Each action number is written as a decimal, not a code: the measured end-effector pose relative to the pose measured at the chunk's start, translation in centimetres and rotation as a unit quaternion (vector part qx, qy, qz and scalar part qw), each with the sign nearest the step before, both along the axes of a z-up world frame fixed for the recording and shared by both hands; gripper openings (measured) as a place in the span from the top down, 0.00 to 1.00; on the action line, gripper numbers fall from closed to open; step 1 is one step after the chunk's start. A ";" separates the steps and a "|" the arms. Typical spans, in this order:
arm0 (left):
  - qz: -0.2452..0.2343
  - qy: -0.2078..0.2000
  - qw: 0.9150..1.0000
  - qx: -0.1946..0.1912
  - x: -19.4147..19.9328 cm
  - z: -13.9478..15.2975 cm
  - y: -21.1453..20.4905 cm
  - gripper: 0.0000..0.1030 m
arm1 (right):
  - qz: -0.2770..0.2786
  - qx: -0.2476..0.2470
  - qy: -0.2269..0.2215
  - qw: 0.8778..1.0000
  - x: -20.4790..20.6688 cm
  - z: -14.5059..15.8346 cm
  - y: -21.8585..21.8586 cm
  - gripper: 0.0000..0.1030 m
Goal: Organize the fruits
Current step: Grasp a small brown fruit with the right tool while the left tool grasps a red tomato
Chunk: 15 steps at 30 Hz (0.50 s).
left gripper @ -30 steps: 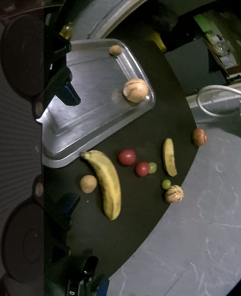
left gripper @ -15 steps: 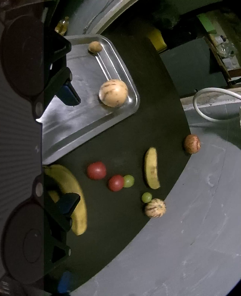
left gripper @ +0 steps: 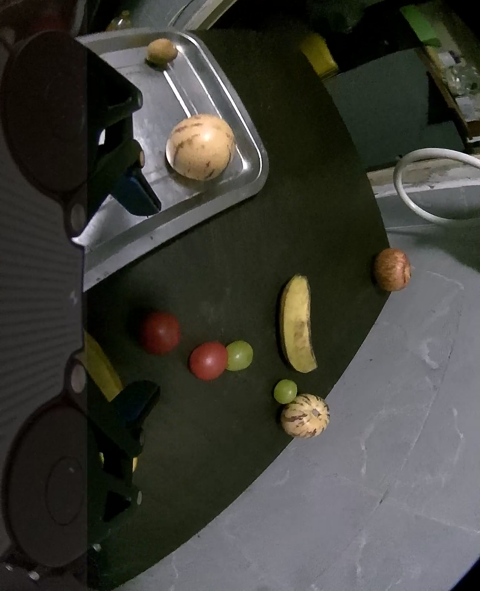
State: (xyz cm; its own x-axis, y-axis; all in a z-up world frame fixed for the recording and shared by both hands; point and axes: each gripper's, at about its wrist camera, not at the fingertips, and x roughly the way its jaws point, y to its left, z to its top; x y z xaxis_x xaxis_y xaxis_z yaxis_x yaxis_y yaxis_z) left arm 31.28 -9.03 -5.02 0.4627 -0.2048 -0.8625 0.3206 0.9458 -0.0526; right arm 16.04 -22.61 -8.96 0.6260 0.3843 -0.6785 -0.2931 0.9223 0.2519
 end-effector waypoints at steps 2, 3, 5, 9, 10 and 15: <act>0.001 0.006 1.000 -0.007 0.4 -0.2 0.0 0.09 | 0.002 -0.001 0.001 1.000 0.0 -0.1 0.3 0.38; 0.000 0.008 1.000 -0.010 0.5 -0.3 -0.1 0.11 | 0.002 -0.003 0.001 1.000 0.1 -0.1 0.4 0.40; -0.005 0.007 1.000 -0.014 0.7 -0.4 -0.2 0.12 | 0.002 -0.005 0.000 1.000 0.2 -0.2 0.7 0.42; -0.020 0.009 1.000 -0.021 1.0 -0.6 -0.7 0.20 | 0.002 -0.007 -0.001 1.000 0.4 -0.2 1.0 0.48; -0.022 0.011 0.999 -0.023 1.1 -0.7 -0.8 0.23 | 0.003 -0.008 -0.002 1.000 0.3 -0.2 1.1 0.50; -0.028 0.021 0.999 -0.029 1.2 -1.2 -1.0 0.35 | 0.003 -0.012 -0.005 1.000 0.4 -0.2 1.4 0.58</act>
